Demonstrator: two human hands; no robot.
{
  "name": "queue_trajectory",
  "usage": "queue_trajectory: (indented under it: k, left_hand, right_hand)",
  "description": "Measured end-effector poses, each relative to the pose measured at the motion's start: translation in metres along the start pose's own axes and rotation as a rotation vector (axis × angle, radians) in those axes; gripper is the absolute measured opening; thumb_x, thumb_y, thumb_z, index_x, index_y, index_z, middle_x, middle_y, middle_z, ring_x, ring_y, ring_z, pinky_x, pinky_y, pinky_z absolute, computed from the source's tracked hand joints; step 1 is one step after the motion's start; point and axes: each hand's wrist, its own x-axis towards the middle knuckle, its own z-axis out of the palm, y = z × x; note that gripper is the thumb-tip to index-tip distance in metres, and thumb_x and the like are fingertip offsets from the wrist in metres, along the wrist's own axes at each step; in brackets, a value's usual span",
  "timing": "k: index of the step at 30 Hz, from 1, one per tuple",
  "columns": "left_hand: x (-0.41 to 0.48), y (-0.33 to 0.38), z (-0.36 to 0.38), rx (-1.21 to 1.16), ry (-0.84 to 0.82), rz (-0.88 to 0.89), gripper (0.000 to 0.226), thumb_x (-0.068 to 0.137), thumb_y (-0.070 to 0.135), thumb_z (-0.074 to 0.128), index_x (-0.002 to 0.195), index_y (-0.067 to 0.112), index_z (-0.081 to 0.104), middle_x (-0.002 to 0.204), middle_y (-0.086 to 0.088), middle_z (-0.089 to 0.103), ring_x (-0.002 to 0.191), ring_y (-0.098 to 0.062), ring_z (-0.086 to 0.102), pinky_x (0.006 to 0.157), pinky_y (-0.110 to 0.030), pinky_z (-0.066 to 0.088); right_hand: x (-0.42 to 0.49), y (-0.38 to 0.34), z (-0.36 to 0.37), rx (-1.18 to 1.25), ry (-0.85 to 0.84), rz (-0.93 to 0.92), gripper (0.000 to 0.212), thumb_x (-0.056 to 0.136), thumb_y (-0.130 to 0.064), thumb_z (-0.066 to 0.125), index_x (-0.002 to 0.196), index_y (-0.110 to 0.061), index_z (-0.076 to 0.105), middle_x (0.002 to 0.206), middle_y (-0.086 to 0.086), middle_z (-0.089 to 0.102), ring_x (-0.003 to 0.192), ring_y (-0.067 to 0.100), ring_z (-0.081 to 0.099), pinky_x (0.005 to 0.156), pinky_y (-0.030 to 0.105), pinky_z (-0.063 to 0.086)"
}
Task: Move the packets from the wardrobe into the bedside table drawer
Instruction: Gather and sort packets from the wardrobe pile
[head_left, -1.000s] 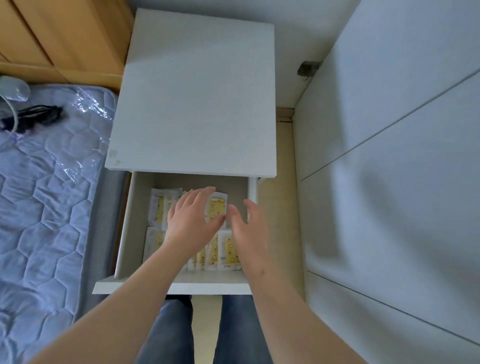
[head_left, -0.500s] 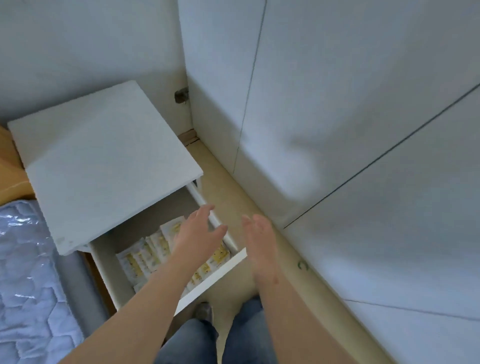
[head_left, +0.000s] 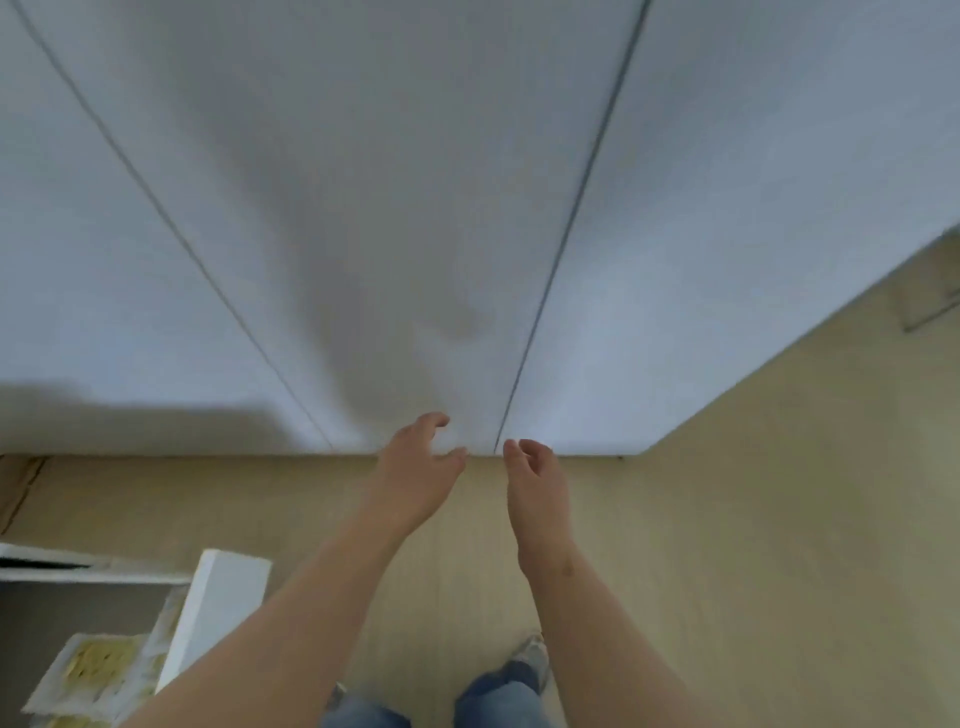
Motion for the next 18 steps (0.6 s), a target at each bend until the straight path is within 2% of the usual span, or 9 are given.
queue_trajectory:
  k: [5, 8, 10, 13, 15, 17, 18]
  left_hand:
    - [0.011, 0.114, 0.109, 0.105, -0.188, 0.182, 0.049, 0.094, 0.033, 0.052, 0.140, 0.022, 0.038, 0.142, -0.001, 0.043, 0.129, -0.016, 0.042, 0.098, -0.027, 0.033]
    - [0.012, 0.175, 0.170, 0.149, -0.300, 0.272, 0.048, 0.094, 0.034, 0.052, 0.139, 0.025, 0.038, 0.141, -0.001, 0.044, 0.126, -0.016, 0.044, 0.095, -0.026, 0.035]
    - [0.010, 0.211, 0.208, 0.183, -0.384, 0.333, 0.049, 0.093, 0.034, 0.053, 0.139, 0.025, 0.038, 0.141, -0.001, 0.044, 0.126, -0.016, 0.044, 0.094, -0.026, 0.035]
    - [0.004, 0.257, 0.263, 0.237, -0.496, 0.405, 0.048, 0.093, 0.032, 0.053, 0.138, 0.026, 0.039, 0.141, 0.000, 0.044, 0.129, -0.015, 0.042, 0.095, -0.026, 0.034]
    - [0.001, 0.283, 0.300, 0.267, -0.571, 0.450, 0.048, 0.093, 0.033, 0.052, 0.138, 0.026, 0.039, 0.141, 0.000, 0.043, 0.129, -0.015, 0.042, 0.096, -0.027, 0.036]
    - [0.000, 0.309, 0.336, 0.304, -0.647, 0.487, 0.048, 0.094, 0.034, 0.050, 0.139, 0.026, 0.038, 0.142, 0.000, 0.042, 0.128, -0.017, 0.042, 0.092, -0.027, 0.036]
    - [0.001, 0.322, 0.354, 0.320, -0.680, 0.504, 0.048, 0.094, 0.034, 0.050, 0.140, 0.025, 0.037, 0.142, 0.000, 0.042, 0.127, -0.018, 0.042, 0.089, -0.026, 0.035]
  right_hand:
    - [0.033, 0.005, -0.150, 0.194, 0.202, 0.073, 0.044, 0.098, -0.036, 0.045, 0.137, -0.016, 0.043, 0.120, -0.005, 0.052, 0.099, 0.009, 0.047, 0.086, 0.028, 0.034]
    - [0.045, 0.012, -0.230, 0.266, 0.374, 0.091, 0.038, 0.097, -0.035, 0.046, 0.130, -0.016, 0.048, 0.098, -0.011, 0.053, 0.086, 0.006, 0.050, 0.080, 0.027, 0.035]
    - [0.049, 0.020, -0.274, 0.320, 0.479, 0.117, 0.037, 0.097, -0.035, 0.047, 0.129, -0.016, 0.050, 0.095, -0.010, 0.053, 0.087, 0.011, 0.050, 0.077, 0.026, 0.036]
    - [0.050, 0.037, -0.326, 0.405, 0.600, 0.152, 0.037, 0.097, -0.034, 0.047, 0.128, -0.014, 0.051, 0.088, -0.013, 0.053, 0.077, 0.007, 0.049, 0.069, 0.025, 0.037]
    - [0.051, 0.048, -0.358, 0.471, 0.657, 0.184, 0.039, 0.098, -0.034, 0.046, 0.131, -0.014, 0.049, 0.103, -0.006, 0.058, 0.085, 0.011, 0.049, 0.076, 0.024, 0.035]
    - [0.056, 0.057, -0.390, 0.526, 0.716, 0.232, 0.042, 0.098, -0.035, 0.046, 0.134, -0.014, 0.047, 0.124, 0.002, 0.056, 0.096, 0.014, 0.047, 0.080, 0.026, 0.035]
    - [0.060, 0.059, -0.406, 0.553, 0.748, 0.247, 0.042, 0.098, -0.035, 0.045, 0.135, -0.015, 0.047, 0.128, 0.003, 0.054, 0.098, 0.014, 0.046, 0.081, 0.027, 0.035]
